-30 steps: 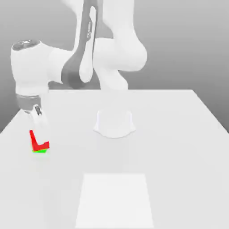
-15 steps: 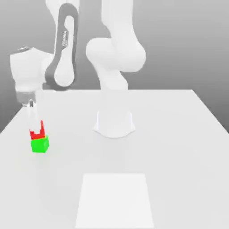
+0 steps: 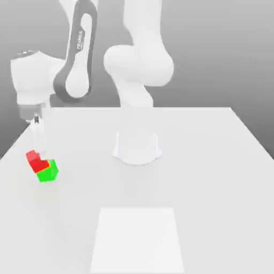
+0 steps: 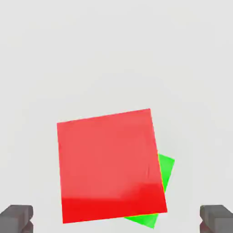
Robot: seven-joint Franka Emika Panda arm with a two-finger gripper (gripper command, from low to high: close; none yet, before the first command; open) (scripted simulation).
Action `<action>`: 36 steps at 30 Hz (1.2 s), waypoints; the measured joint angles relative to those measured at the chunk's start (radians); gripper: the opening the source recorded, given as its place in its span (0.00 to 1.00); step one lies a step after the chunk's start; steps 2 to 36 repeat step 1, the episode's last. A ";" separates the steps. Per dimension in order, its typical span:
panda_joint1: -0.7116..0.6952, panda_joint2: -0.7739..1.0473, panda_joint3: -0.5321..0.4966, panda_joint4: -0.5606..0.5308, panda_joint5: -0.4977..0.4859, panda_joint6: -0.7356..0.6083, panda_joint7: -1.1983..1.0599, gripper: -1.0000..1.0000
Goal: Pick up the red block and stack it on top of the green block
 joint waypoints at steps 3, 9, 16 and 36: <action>-0.013 -0.029 0.008 -0.002 -0.017 -0.027 0.011 1.00; -0.013 -0.029 0.008 -0.002 -0.017 -0.027 0.011 1.00; -0.013 -0.029 0.008 -0.002 -0.017 -0.027 0.011 1.00; -0.013 -0.029 0.008 -0.002 -0.017 -0.027 0.011 1.00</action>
